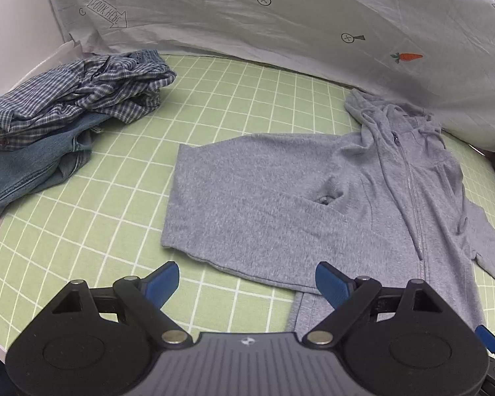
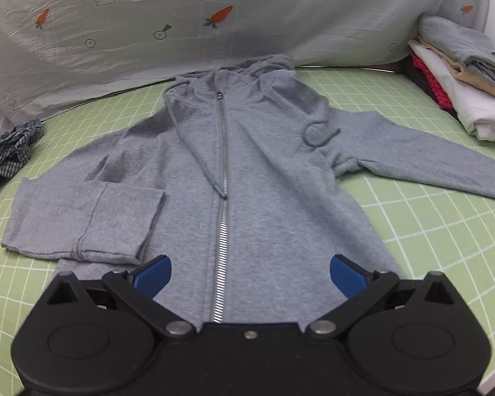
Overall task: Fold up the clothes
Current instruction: 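Move the right gripper to the other grey sleeve and grasp it, then lift the sleeve with the right gripper and fold it across the hoodie body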
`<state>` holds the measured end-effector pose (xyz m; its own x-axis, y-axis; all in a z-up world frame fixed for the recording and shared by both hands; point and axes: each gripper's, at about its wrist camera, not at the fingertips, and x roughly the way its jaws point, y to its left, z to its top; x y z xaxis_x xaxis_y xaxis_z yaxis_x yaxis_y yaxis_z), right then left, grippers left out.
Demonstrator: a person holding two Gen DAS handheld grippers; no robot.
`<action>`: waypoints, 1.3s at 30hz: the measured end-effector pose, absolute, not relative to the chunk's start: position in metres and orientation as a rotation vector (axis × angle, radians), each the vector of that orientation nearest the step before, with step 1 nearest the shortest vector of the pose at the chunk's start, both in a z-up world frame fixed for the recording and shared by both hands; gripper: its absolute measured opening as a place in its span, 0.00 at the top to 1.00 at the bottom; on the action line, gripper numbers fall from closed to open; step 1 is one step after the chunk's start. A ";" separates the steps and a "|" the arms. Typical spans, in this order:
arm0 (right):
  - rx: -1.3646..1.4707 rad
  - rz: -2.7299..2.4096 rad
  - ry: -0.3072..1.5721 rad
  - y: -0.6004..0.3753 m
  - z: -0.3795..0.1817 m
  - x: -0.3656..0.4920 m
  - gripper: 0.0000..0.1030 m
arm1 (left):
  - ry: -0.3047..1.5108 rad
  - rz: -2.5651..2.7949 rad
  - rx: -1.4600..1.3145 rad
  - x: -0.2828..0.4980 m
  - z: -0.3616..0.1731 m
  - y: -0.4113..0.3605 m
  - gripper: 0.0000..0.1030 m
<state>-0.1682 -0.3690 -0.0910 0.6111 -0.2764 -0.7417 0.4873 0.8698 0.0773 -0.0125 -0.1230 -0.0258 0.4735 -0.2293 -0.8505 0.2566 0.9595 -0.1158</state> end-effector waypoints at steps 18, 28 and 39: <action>0.309 -0.274 0.962 -0.300 -0.120 -0.076 0.43 | 1.126 -0.318 0.012 0.014 -0.050 -0.110 0.12; 0.270 -0.141 0.941 -0.305 -0.098 -0.071 0.85 | 1.112 -0.362 -0.045 0.015 -0.042 -0.136 0.12; 0.262 0.003 0.780 -0.371 -0.052 -0.050 0.86 | 0.919 -0.230 -0.186 0.021 -0.008 -0.174 0.10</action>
